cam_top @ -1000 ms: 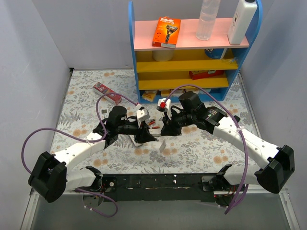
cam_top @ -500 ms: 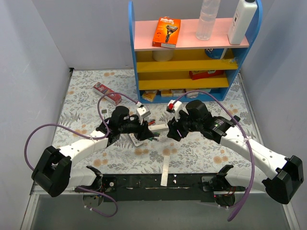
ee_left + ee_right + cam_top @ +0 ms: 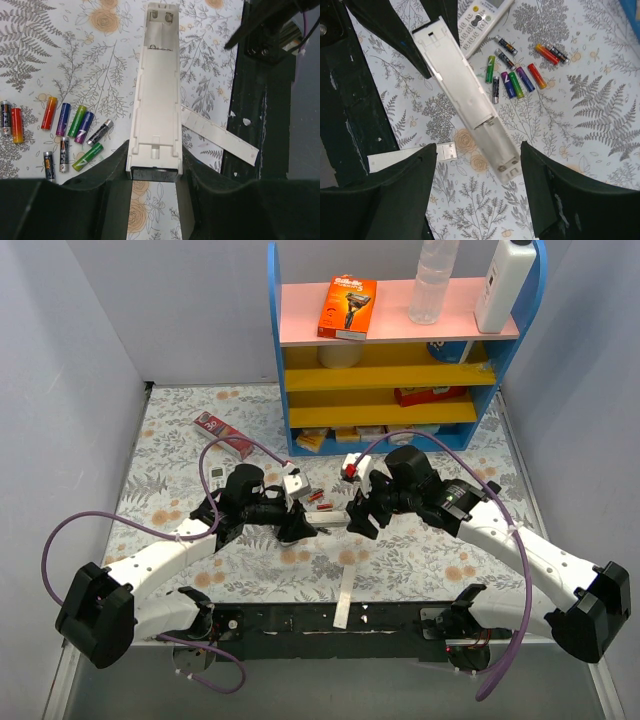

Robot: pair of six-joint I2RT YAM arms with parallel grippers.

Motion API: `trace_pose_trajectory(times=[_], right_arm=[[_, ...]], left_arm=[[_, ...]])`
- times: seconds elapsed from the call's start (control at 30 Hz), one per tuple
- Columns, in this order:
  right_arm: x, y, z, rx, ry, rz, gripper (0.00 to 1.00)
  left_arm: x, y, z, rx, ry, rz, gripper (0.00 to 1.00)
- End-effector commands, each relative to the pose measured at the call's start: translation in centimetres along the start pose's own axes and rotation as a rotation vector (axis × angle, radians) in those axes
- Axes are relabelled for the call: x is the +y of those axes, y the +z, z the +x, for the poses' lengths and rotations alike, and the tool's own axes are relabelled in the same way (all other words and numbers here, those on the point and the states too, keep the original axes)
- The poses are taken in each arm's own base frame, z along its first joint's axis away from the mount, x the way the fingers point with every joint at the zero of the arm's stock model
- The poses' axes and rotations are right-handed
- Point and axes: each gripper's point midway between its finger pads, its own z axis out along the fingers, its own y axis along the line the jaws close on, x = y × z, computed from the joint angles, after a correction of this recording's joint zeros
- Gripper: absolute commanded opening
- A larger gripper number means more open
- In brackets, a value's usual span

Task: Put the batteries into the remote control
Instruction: Adjust the remote control.

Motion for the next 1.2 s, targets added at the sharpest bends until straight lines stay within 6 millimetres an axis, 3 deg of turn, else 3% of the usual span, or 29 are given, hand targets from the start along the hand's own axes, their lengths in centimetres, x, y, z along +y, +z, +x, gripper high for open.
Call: trace_pose_trajectory(times=[0.0, 0.23, 0.47, 0.63, 0.73, 0.77, 0.83, 0.87, 0.9, 1.0, 1.03, 1.13, 1.17], right_arm=[[0.1, -0.7, -2.1, -0.012, -0.131, -0.036, 0.75], [2.4, -0.2, -1.0, 0.015, -0.162, -0.194, 0.74], [1.9, 0.8, 1.1, 0.080, -0.166, -0.191, 0.71], [1.9, 1.0, 1.5, 0.086, -0.178, -0.205, 0.64], [2.4, 0.9, 1.8, 0.097, -0.173, -0.233, 0.45], [2.6, 0.8, 1.9, 0.104, -0.168, -0.240, 0.33], [2.8, 0.7, 1.9, 0.103, -0.167, -0.250, 0.20], [2.8, 0.7, 2.0, 0.103, -0.167, -0.250, 0.02], [2.8, 0.7, 1.9, 0.100, -0.169, -0.247, 0.01], [2.6, 0.5, 1.8, 0.087, -0.168, -0.229, 0.01], [2.5, 0.4, 1.6, 0.081, -0.167, -0.215, 0.01], [1.9, 0.4, 0.6, 0.045, -0.143, -0.164, 0.01], [1.7, 0.5, 0.6, 0.036, -0.124, -0.151, 0.01]], left_arm=[[-1.4, -1.0, -1.6, -0.012, 0.111, 0.070, 0.00], [-2.4, -1.3, -2.5, -0.023, 0.143, 0.119, 0.00], [-3.9, -1.5, -3.7, -0.050, 0.151, 0.208, 0.00], [-4.5, -1.7, -4.3, -0.063, 0.152, 0.237, 0.00], [-4.5, -1.8, -4.5, -0.067, 0.155, 0.233, 0.00], [-4.5, -1.7, -4.4, -0.065, 0.151, 0.232, 0.00], [-4.2, -1.7, -4.5, -0.065, 0.150, 0.217, 0.00], [-3.9, -1.6, -4.4, -0.060, 0.137, 0.194, 0.00], [-3.7, -1.6, -4.4, -0.058, 0.136, 0.185, 0.01], [-2.6, -1.4, -4.5, -0.061, 0.111, 0.122, 0.23], [-2.4, -1.4, -4.5, -0.061, 0.106, 0.108, 0.43], [-1.0, -1.5, -5.2, -0.094, 0.041, -0.002, 0.70], [-0.8, -1.8, -5.7, -0.119, 0.017, -0.035, 0.90]])
